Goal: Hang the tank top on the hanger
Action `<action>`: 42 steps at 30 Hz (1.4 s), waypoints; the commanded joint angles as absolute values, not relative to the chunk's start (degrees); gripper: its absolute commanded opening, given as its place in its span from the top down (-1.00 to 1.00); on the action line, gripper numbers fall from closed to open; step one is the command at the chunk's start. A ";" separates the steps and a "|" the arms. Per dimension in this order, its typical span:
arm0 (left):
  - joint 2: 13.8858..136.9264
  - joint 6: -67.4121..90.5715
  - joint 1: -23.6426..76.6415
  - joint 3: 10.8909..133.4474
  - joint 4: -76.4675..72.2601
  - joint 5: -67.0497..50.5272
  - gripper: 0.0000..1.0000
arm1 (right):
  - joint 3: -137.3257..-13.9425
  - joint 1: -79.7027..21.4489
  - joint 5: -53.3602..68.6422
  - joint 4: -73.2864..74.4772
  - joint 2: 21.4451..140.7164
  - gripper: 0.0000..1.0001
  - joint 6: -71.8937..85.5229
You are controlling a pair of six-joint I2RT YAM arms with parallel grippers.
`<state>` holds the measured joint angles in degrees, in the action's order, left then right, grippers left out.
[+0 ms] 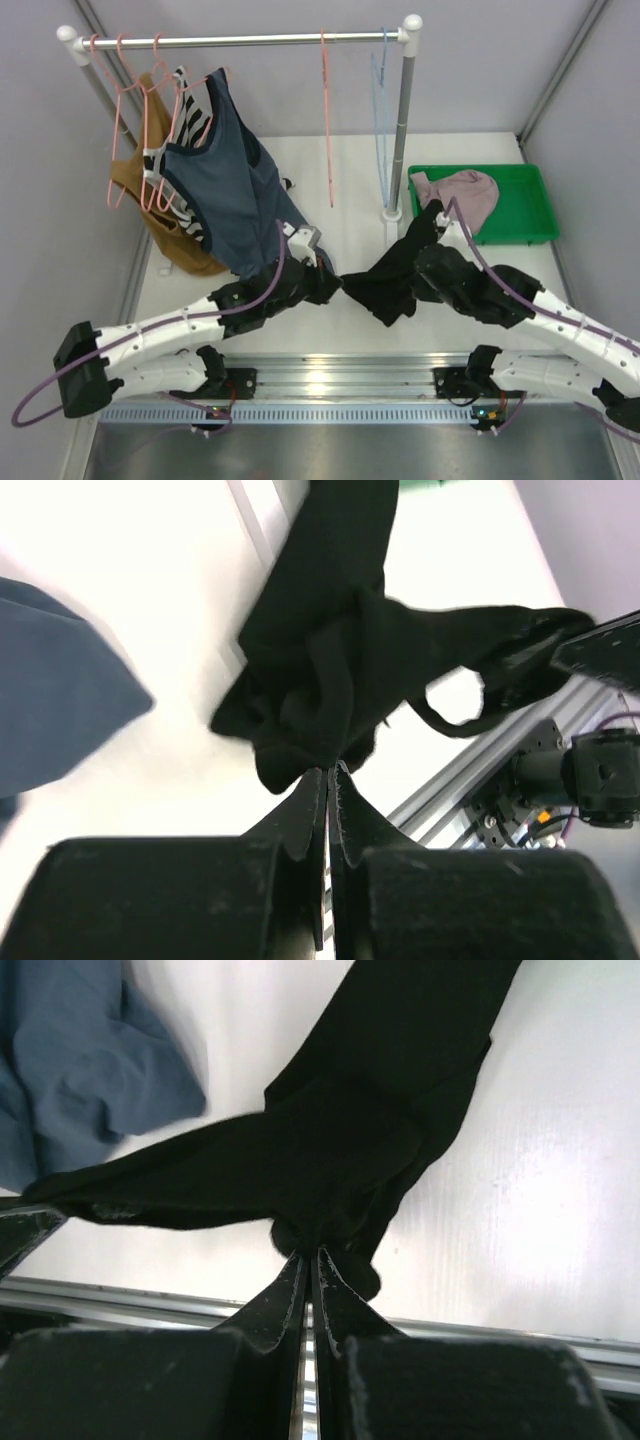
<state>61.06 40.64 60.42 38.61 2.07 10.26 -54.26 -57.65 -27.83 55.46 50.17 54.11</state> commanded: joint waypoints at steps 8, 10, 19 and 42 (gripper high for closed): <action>46.68 31.48 60.56 52.45 20.21 21.62 1.00 | -78.73 -58.54 -37.09 68.81 53.69 1.00 44.22; 45.97 30.50 60.56 54.66 22.31 21.71 1.00 | -83.81 -58.62 -36.92 69.43 55.10 1.00 41.41; 46.05 24.18 60.56 68.28 26.01 18.46 1.00 | -103.34 -58.62 -33.06 68.82 63.63 1.00 30.94; 54.58 15.11 60.47 94.49 34.10 13.45 1.00 | -121.32 -58.54 -23.55 61.34 69.88 1.00 23.55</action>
<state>53.65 15.22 60.42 94.83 31.88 13.93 -124.97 -57.71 -23.86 62.96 70.54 23.55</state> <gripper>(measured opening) 0.012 0.006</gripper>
